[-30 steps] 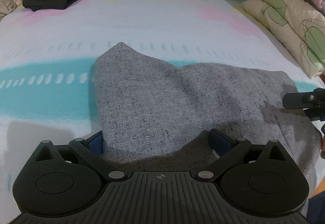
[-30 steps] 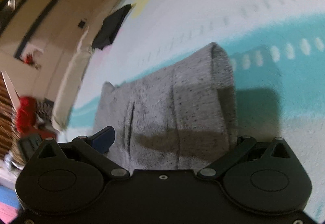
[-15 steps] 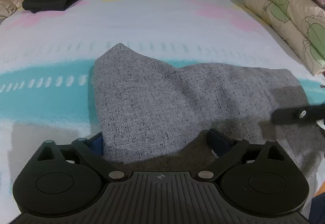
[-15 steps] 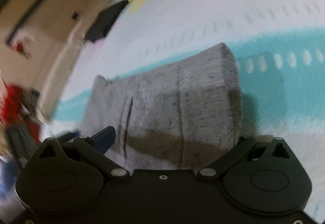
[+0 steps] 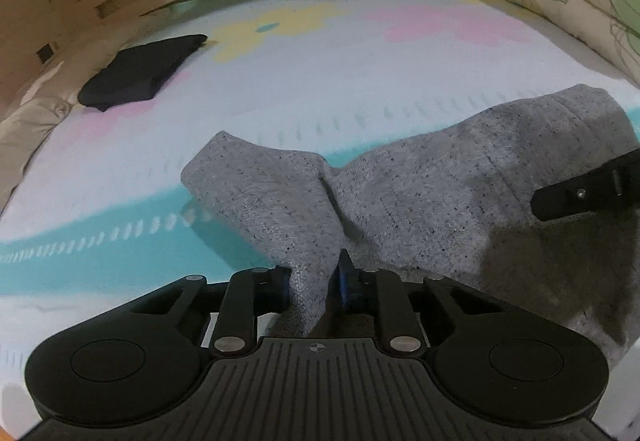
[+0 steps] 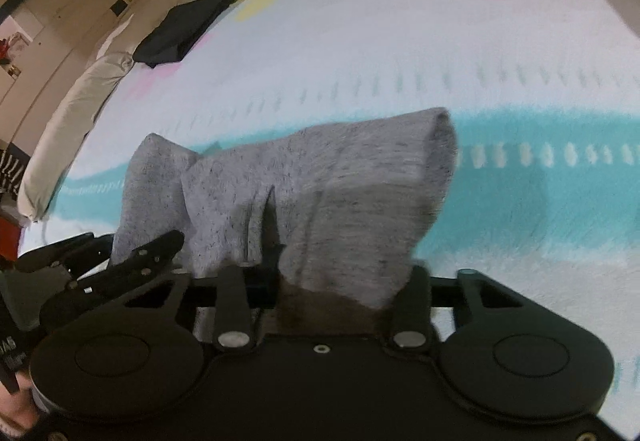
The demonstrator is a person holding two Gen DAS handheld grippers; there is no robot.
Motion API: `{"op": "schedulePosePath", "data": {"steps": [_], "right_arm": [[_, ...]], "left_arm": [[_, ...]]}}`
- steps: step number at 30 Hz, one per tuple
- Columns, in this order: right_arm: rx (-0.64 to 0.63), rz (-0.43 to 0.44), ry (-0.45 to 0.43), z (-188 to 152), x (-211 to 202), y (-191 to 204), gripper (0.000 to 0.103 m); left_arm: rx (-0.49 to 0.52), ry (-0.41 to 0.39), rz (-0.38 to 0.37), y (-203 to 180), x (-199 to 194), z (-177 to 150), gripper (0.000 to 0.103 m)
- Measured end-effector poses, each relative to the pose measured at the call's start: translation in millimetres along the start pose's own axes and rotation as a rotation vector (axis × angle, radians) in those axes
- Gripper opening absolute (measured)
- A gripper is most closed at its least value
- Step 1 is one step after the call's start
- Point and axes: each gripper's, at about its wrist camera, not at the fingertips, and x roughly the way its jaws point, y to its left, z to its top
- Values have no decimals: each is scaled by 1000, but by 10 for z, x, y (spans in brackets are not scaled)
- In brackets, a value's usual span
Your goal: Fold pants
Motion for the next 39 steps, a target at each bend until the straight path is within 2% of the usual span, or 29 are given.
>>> {"op": "schedulePosePath", "data": {"steps": [9, 13, 18, 25, 31, 34, 36, 39], "right_arm": [[-13, 59, -47, 27, -115, -26, 41], [13, 118, -90, 75, -195, -104, 40], [31, 152, -158, 210, -280, -151, 40], [78, 128, -200, 687, -248, -206, 40], [121, 75, -191, 1104, 76, -383, 40], [143, 35, -164, 1223, 319, -520, 40], [167, 6, -124, 1257, 487, -627, 44], [240, -25, -100, 1185, 690, -847, 58]], "left_arm": [[-65, -70, -23, 44, -182, 89, 18], [-52, -140, -31, 68, -286, 262, 18], [-29, -182, -55, 118, -253, 513, 18], [-39, -191, -113, 164, 79, 999, 18], [-45, -137, -155, 141, 679, 1258, 19], [-33, -51, -147, 110, 1028, 1253, 24], [-31, -7, -116, 109, 1199, 1190, 37], [-32, -35, -107, 150, 1232, 1089, 52]]}}
